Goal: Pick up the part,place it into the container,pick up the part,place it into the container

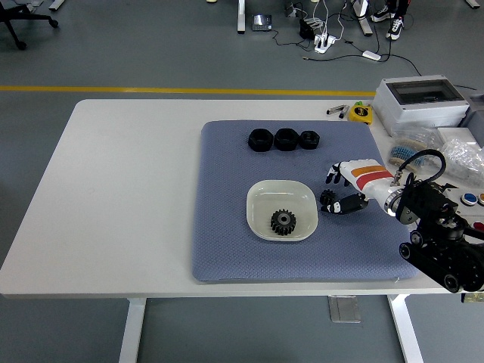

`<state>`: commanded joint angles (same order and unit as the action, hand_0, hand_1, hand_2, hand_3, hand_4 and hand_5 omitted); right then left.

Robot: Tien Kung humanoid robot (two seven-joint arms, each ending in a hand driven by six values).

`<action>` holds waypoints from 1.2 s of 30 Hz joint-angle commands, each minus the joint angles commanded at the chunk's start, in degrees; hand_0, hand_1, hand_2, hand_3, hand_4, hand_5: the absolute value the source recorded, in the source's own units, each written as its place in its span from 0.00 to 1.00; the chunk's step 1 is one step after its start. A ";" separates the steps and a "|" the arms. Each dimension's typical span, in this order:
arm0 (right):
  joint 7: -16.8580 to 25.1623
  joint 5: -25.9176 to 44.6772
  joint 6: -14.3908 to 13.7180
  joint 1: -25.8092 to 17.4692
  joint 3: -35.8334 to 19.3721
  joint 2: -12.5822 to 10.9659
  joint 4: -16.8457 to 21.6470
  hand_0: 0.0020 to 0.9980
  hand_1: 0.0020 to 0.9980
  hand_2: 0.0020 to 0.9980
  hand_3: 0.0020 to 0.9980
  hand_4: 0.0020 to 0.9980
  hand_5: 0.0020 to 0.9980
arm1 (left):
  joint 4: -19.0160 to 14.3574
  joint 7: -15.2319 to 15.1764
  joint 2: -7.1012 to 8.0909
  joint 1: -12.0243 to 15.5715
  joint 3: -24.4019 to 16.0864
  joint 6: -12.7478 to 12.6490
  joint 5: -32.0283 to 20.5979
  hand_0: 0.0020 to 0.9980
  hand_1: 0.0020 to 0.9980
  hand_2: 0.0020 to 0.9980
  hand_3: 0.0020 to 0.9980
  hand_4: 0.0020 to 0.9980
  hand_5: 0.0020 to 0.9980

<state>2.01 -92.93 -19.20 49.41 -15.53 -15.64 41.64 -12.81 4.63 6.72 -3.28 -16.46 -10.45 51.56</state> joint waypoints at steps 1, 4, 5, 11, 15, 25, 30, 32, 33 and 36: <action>0.03 0.45 -0.17 -0.01 0.26 0.17 -0.33 0.24 0.43 0.53 0.54 0.89 0.43 | -0.01 0.01 -0.01 -0.01 0.00 0.01 0.00 0.70 0.72 0.74 0.64 0.66 0.65; 0.16 1.57 -0.46 -0.11 0.83 0.56 -1.03 0.24 0.43 0.53 0.54 0.89 0.43 | -0.01 0.03 -0.06 -0.02 -0.03 0.01 0.01 0.70 0.72 0.74 0.64 0.66 0.65; 0.21 1.88 -0.44 -0.14 1.03 0.66 -1.21 0.24 0.43 0.53 0.54 0.89 0.43 | -0.01 0.04 -0.08 -0.02 -0.04 0.01 0.04 0.70 0.72 0.74 0.64 0.66 0.65; 0.68 3.00 -0.45 -0.37 1.48 0.64 -1.52 0.21 0.41 0.51 0.53 0.88 0.44 | -0.03 0.02 -0.16 -0.04 0.03 -0.01 0.01 0.70 0.72 0.74 0.64 0.66 0.65; 1.14 3.51 -0.90 -0.45 1.69 0.51 -1.44 0.17 0.38 0.49 0.52 0.86 0.43 | 0.00 0.04 -0.16 -0.08 -0.06 -0.01 0.16 0.70 0.72 0.74 0.64 0.66 0.65; 1.76 4.10 -3.25 -0.99 2.90 0.96 -1.75 0.02 0.17 0.32 0.41 0.75 0.50 | 0.02 0.07 -0.23 -0.09 -0.08 -0.10 0.11 0.70 0.72 0.74 0.64 0.66 0.65; 1.94 4.21 -3.74 -1.03 3.13 1.07 -1.75 0.00 0.09 0.24 0.35 0.76 0.50 | 0.03 0.05 -0.31 -0.08 -0.04 -0.16 0.08 0.70 0.72 0.74 0.64 0.66 0.65; 1.97 4.17 -3.92 -1.05 3.12 1.04 -1.75 0.00 0.09 0.24 0.35 0.76 0.50 | 0.03 0.05 -0.31 -0.10 -0.01 -0.17 0.06 0.70 0.72 0.74 0.64 0.66 0.65; 1.97 4.11 -3.95 -1.06 3.10 1.00 -1.74 0.00 0.09 0.24 0.35 0.76 0.50 | 0.03 0.03 -0.30 -0.11 0.02 -0.17 0.01 0.70 0.72 0.74 0.64 0.66 0.65; 1.93 4.03 -4.05 -1.12 2.99 0.89 -1.70 0.00 0.06 0.21 0.33 0.76 0.51 | 0.03 0.03 -0.30 -0.12 0.02 -0.15 0.07 0.70 0.72 0.74 0.64 0.66 0.65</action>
<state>3.94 -88.90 -23.25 48.28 -12.54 -14.75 39.94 -12.78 4.67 6.43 -3.41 -16.44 -10.60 51.62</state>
